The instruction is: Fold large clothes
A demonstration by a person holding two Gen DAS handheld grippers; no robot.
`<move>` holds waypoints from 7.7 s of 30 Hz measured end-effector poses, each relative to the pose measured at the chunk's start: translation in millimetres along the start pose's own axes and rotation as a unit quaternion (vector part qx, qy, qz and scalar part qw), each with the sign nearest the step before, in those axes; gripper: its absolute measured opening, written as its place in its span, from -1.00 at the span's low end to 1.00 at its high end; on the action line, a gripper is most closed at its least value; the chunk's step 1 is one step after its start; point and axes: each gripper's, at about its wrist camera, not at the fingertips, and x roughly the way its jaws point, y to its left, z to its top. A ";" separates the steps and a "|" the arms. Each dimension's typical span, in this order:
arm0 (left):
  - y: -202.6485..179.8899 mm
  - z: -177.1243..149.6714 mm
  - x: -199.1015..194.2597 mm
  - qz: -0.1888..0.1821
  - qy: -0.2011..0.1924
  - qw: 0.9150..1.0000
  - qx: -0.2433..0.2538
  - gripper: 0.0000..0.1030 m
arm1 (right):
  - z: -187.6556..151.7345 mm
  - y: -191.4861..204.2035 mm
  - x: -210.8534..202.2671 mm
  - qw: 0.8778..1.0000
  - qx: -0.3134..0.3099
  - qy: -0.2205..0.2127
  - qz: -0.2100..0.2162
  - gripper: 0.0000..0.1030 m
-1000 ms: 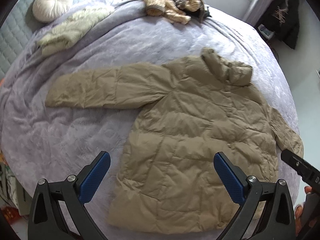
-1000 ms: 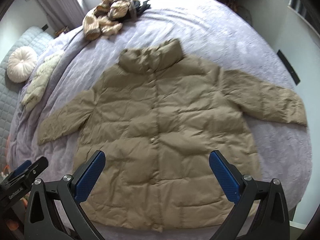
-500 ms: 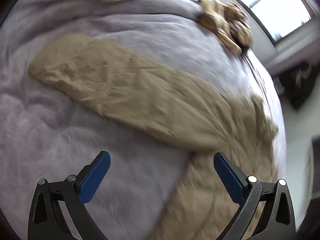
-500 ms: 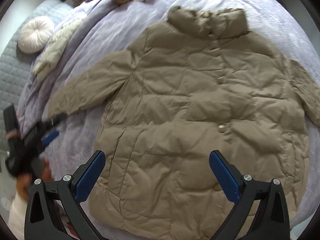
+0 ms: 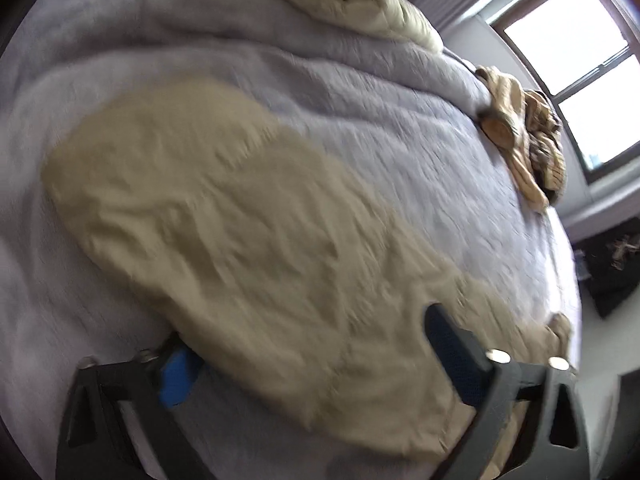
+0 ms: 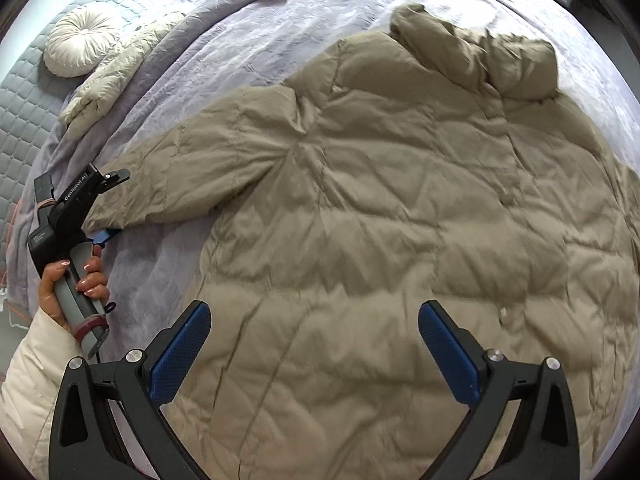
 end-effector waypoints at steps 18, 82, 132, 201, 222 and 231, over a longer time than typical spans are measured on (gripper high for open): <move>-77.1 26.6 -104.2 -0.146 -0.078 0.975 0.152 -0.84 | 88.4 30.8 82.4 0.993 0.016 -0.035 0.114 -0.69; -176.7 -169.5 -0.3 0.056 0.064 0.931 0.355 0.49 | 57.7 -66.4 15.0 0.942 -0.156 -0.220 -0.198 -0.98; -240.2 -86.8 48.2 -0.177 0.162 0.936 0.258 -0.62 | 31.0 -177.4 27.2 0.962 0.144 -0.178 -0.148 -0.86; -309.0 -296.3 -46.1 0.005 0.161 0.870 0.466 0.93 | -99.8 -321.8 -52.3 0.960 0.260 -0.105 0.020 0.43; -414.2 -428.4 -49.0 -0.022 0.176 0.820 0.545 1.00 | -172.1 -494.2 -102.6 0.878 0.422 -0.212 0.075 0.71; -439.2 -448.4 -46.6 -0.027 0.175 0.828 0.532 1.00 | -192.6 -582.0 -88.8 0.797 0.546 -0.229 0.119 0.71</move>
